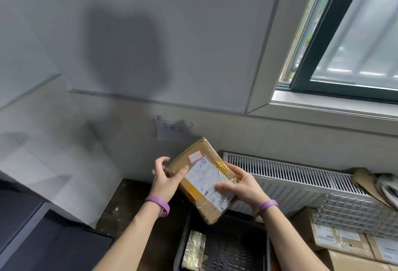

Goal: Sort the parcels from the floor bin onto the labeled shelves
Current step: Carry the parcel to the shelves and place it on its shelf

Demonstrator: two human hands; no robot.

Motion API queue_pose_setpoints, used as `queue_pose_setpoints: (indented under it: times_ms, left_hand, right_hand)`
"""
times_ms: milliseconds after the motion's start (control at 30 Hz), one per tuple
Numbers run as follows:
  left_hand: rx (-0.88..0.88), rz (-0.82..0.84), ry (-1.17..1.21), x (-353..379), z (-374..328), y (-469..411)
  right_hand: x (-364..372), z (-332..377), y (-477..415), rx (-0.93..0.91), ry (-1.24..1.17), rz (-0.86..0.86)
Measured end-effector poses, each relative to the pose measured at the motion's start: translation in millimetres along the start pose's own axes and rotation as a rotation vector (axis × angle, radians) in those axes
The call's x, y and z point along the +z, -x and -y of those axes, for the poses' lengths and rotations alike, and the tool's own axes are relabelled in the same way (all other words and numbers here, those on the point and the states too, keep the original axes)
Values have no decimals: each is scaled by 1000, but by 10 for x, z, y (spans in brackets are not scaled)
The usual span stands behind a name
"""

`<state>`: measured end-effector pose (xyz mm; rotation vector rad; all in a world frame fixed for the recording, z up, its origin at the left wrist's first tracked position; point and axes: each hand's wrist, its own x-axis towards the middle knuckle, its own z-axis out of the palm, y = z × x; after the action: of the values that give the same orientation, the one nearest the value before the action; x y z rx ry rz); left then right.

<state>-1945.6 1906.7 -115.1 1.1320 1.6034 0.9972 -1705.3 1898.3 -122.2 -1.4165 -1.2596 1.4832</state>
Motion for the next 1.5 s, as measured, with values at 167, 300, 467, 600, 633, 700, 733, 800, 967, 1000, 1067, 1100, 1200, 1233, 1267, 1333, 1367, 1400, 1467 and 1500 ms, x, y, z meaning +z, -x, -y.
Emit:
queue_pose_setpoints:
  times_ms: [167, 300, 467, 600, 633, 700, 733, 800, 967, 1000, 1067, 1100, 1200, 1233, 1267, 1333, 1367, 1400, 1467, 1500]
  left_hand:
    - [-27, 43, 44, -531, 114, -42]
    - [-58, -181, 130, -826, 270, 94]
    - [-187, -439, 415, -1029, 351, 398]
    - [-253, -619, 635, -1088, 421, 766]
    - [-251, -660, 681, -1104, 446, 871]
    - [-254, -700, 752, -1133, 481, 1114]
    - [-269, -702, 761, -1149, 514, 1247]
    - [-327, -689, 723, -1205, 601, 1558]
    - [-395, -669, 609, -1448, 756, 2284]
    - [-381, -719, 631, -1506, 775, 2397]
    - [-350, -828, 711, -1627, 813, 2616]
    - [-344, -863, 746, -1681, 835, 2730]
    - [-378, -943, 812, -1783, 940, 3070]
    - [-388, -986, 829, -1803, 992, 3185]
    - [-387, -1035, 841, -1818, 1051, 3296]
    - [-359, -1134, 880, -1843, 1159, 3520]
    - [-341, -1183, 908, -1857, 1211, 3634]
    - [-325, -1231, 941, -1873, 1264, 3744]
    - [-293, -1324, 1020, -1918, 1365, 3988]
    - [-274, -1367, 1055, -1951, 1407, 4107]
  right_hand:
    - [468, 63, -185, -60, 157, 75]
    - [886, 83, -316, -120, 105, -149]
    - [1310, 224, -280, -148, -168, -34]
    - [1617, 163, -105, -178, -99, 263]
    - [1703, 159, -49, -197, -88, 298]
    - [1849, 161, 31, -227, -92, 346]
    - [1911, 177, 64, -223, -88, 378]
    - [2019, 222, 115, -206, -55, 461]
    - [2295, 314, 220, -169, -51, 718]
    - [2373, 323, 255, -163, -49, 756]
    - [2544, 333, 350, -160, -35, 857]
    - [2635, 331, 414, -163, -11, 917]
    - [2923, 304, 636, -175, 58, 1003]
    - [3030, 287, 733, -176, 60, 998]
    - [3145, 260, 843, -176, 58, 982]
    - [3382, 187, 1107, -184, 54, 937]
    - [3497, 139, 1249, -193, 60, 925]
    - [3610, 80, 1402, -196, 73, 929]
    - [3806, -83, 1746, -180, 96, 994]
    - [3885, -181, 1914, -161, 104, 1042]
